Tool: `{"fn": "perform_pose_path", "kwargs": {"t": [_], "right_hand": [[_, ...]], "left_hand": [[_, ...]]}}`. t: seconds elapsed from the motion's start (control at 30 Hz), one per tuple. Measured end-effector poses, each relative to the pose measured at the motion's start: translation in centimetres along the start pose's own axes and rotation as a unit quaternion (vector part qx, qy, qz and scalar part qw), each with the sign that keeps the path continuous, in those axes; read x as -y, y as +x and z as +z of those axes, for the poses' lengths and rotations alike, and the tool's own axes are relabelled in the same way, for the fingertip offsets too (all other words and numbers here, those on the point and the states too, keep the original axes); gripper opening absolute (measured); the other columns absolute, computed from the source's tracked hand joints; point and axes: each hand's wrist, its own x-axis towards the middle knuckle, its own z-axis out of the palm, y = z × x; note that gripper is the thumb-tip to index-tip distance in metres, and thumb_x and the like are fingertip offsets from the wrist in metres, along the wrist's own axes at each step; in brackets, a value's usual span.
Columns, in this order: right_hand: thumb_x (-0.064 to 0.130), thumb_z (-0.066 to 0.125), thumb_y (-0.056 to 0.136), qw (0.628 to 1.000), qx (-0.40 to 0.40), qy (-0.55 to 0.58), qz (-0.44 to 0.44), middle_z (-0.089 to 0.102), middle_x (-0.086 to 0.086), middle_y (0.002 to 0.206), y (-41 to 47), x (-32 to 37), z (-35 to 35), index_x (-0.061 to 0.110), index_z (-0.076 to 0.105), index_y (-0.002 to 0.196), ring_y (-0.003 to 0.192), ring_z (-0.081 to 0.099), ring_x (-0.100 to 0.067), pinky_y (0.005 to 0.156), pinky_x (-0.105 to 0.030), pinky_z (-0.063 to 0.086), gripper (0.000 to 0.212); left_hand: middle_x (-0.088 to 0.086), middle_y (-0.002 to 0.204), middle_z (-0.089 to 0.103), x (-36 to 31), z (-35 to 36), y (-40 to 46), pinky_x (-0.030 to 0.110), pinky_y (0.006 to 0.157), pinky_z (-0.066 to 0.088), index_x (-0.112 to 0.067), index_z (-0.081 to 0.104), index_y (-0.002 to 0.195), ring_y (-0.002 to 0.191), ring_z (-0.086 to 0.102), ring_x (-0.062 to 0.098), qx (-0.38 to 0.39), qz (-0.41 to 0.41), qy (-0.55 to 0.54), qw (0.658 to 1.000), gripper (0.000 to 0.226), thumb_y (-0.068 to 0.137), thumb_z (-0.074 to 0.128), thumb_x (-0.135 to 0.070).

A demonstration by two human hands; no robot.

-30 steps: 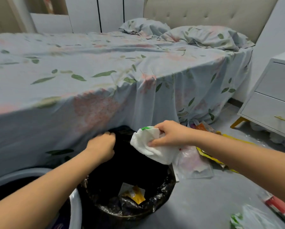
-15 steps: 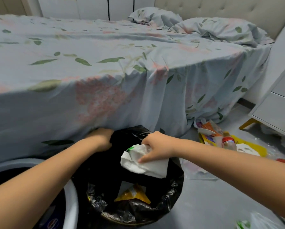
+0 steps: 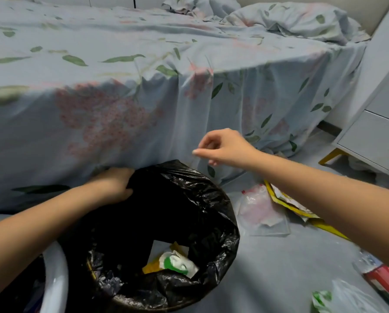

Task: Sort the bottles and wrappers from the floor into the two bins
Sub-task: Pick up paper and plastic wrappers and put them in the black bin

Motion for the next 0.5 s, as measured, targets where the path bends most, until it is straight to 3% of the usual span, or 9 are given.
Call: {"fn": "perform_pose_path", "kwargs": {"t": [0.1, 0.2, 0.3, 0.43, 0.5], "right_hand": [[0.03, 0.075, 0.079, 0.993, -0.027, -0.092, 0.07, 0.069, -0.003, 0.071, -0.1, -5.3, -0.7, 0.014, 0.07, 0.082, 0.064, 0.065, -0.014, 0.064, -0.019, 0.048, 0.018], [0.029, 0.075, 0.078, 0.958, 0.081, -0.245, 0.125, 0.073, -0.007, 0.093, -1.8, -10.5, 1.1, 0.01, 0.072, 0.094, 0.083, 0.064, -0.016, 0.07, -0.018, 0.04, 0.025], [0.028, 0.072, 0.081, 0.917, 0.198, -0.317, 0.138, 0.07, -0.005, 0.108, -3.5, -12.8, 3.7, 0.011, 0.069, 0.106, 0.098, 0.064, -0.02, 0.076, -0.022, 0.043, 0.03], [0.026, 0.065, 0.087, 0.885, 0.272, -0.354, 0.134, 0.067, -0.01, 0.113, -4.0, -14.8, 7.8, 0.009, 0.064, 0.109, 0.087, 0.057, -0.023, 0.071, -0.024, 0.039, 0.028], [0.028, 0.065, 0.087, 0.892, 0.275, -0.334, 0.131, 0.064, -0.009, 0.12, -4.0, -14.7, 9.2, 0.011, 0.061, 0.114, 0.092, 0.057, -0.022, 0.081, -0.03, 0.048, 0.032]], "left_hand": [[0.017, 0.14, 0.048, -0.1, 0.0, -0.1, 0.035, 0.103, 0.04, -0.008, 0.046, 0.131, 0.127, 0.047, 0.03, 0.001, -0.006, 0.01, 1.0, 0.056, 0.08, 0.063, -0.024], [0.017, 0.139, 0.049, -0.2, 0.0, 0.0, 0.034, 0.103, 0.041, -0.009, 0.046, 0.131, 0.127, 0.048, 0.03, -0.003, -0.008, 0.014, 1.0, 0.056, 0.08, 0.062, -0.024], [0.017, 0.141, 0.047, -0.3, 0.0, -0.1, 0.033, 0.104, 0.039, -0.009, 0.044, 0.133, 0.128, 0.046, 0.031, -0.007, -0.007, 0.008, 1.0, 0.058, 0.08, 0.062, -0.023], [0.017, 0.145, 0.042, -0.5, -0.1, -0.2, 0.034, 0.107, 0.037, -0.01, 0.041, 0.137, 0.132, 0.042, 0.031, -0.012, -0.004, 0.001, 1.0, 0.061, 0.081, 0.062, -0.022], [0.018, 0.145, 0.043, -0.5, -0.1, -0.2, 0.035, 0.106, 0.038, -0.009, 0.042, 0.136, 0.131, 0.043, 0.032, -0.015, -0.004, 0.002, 1.0, 0.061, 0.08, 0.063, -0.022]]}}
